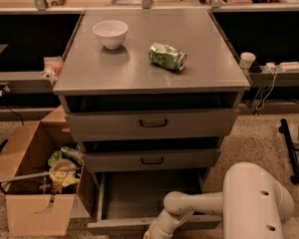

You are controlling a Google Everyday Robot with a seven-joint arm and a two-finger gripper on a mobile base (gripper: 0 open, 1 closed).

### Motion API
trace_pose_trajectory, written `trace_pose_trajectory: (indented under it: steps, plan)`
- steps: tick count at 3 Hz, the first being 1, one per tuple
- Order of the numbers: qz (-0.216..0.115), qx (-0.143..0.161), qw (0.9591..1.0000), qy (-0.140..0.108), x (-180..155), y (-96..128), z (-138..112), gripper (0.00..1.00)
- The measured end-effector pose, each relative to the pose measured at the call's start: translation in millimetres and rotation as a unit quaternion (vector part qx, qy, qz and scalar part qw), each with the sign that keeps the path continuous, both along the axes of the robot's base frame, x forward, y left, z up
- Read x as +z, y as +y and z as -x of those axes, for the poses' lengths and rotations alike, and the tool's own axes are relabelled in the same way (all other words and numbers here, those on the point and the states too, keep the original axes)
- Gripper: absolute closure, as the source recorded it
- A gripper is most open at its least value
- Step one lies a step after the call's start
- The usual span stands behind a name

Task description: Close bottom drawer

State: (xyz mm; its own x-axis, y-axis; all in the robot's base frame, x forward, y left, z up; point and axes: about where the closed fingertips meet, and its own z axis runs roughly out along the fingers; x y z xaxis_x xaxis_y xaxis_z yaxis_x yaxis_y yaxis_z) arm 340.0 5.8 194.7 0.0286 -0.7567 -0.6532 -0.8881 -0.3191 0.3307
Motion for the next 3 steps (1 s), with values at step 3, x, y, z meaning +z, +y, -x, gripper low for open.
trace_pose_trajectory:
  steps: [3]
  plan:
    - [-0.003, -0.001, 1.0000, -0.002, -4.2, 3.3, -3.2, 1.00]
